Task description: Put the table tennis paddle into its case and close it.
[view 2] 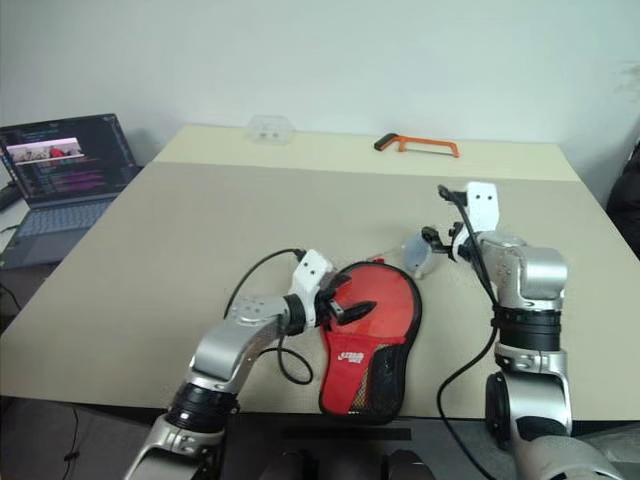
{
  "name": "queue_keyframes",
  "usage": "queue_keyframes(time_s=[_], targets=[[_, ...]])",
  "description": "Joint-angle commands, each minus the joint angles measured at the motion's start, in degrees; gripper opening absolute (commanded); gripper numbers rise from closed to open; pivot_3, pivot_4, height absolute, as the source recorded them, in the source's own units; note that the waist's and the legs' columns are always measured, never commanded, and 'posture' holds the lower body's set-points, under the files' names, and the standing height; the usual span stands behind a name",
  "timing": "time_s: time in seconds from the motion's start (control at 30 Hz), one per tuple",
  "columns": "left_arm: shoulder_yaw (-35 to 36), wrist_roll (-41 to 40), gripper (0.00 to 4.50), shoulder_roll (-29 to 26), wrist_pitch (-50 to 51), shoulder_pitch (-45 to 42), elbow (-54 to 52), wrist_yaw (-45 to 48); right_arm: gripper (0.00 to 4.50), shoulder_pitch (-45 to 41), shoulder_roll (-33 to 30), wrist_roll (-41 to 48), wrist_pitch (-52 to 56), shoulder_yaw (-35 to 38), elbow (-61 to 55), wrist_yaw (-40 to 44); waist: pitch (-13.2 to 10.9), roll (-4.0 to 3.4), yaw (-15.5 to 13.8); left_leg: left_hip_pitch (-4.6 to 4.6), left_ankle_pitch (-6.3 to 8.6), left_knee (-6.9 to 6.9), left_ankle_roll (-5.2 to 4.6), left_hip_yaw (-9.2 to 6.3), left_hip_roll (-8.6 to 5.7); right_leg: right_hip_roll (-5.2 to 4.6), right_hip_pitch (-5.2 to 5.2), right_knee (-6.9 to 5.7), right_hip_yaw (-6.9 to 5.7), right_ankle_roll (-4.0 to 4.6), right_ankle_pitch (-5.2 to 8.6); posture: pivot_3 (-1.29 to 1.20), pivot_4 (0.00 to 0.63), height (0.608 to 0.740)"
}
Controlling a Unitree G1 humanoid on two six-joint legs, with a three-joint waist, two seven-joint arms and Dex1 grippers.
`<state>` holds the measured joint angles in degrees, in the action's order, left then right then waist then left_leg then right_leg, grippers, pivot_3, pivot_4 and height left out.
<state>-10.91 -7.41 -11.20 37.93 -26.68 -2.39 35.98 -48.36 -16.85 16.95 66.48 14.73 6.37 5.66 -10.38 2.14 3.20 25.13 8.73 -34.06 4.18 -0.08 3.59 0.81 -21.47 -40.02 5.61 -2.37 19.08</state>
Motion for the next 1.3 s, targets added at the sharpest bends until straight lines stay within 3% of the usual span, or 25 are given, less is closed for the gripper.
queue_keyframes(time_s=[0.03, 0.3, 0.9, 1.0, 1.3], targets=[[-0.65, 0.40, 4.46, 2.14, -0.94, 0.00, 1.30, -3.40, 4.50, -2.81, 2.09, -0.73, -3.37, 2.32, 2.62, -3.56, 0.02, -0.03, 0.00, -0.01, 0.00, 0.00, 0.00, 0.01, 0.01, 0.00, 0.01, 0.00, 0.01, 0.00, 0.00, 0.00, 0.150, 0.740], [1.20, -2.84, 4.46, 6.86, 1.25, -0.95, 3.97, -5.93, 4.50, -4.21, 7.75, 0.42, -4.49, 2.86, 5.72, -6.28, 0.08, -0.14, 0.04, -0.05, 0.00, 0.00, 0.00, 0.01, 0.00, 0.02, 0.05, -0.02, 0.00, 0.00, 0.00, 0.00, 0.150, 0.740], [0.12, -2.41, 4.46, 9.92, 0.23, -2.84, 7.24, -8.36, 4.50, -0.95, 14.43, 0.55, -1.51, 4.58, 7.45, -11.14, 0.10, -0.15, -0.02, -0.05, 0.00, 0.00, 0.00, -0.01, -0.01, 0.01, 0.08, 0.00, -0.02, -0.04, -0.02, 0.00, 0.150, 0.740], [-0.12, -2.14, 4.50, 10.15, 0.02, -3.23, 8.02, -8.45, 3.92, -0.47, 15.35, 0.51, -2.17, 5.80, 8.28, -12.14, 0.10, -0.16, -0.04, -0.05, 0.00, 0.00, 0.00, -0.01, -0.01, 0.01, 0.08, 0.00, -0.02, -0.04, -0.02, 0.00, 0.150, 0.740], [-0.17, -1.77, 4.50, 10.69, -0.61, -4.83, 10.44, -8.52, 1.28, -2.50, 11.73, -0.68, -7.40, 7.62, 10.37, -13.62, 0.11, -0.17, -0.54, -0.05, 0.00, 0.00, 0.00, -0.02, -0.04, 0.00, 0.11, 0.03, -0.03, -0.07, -0.03, 0.00, 0.150, 0.740]])
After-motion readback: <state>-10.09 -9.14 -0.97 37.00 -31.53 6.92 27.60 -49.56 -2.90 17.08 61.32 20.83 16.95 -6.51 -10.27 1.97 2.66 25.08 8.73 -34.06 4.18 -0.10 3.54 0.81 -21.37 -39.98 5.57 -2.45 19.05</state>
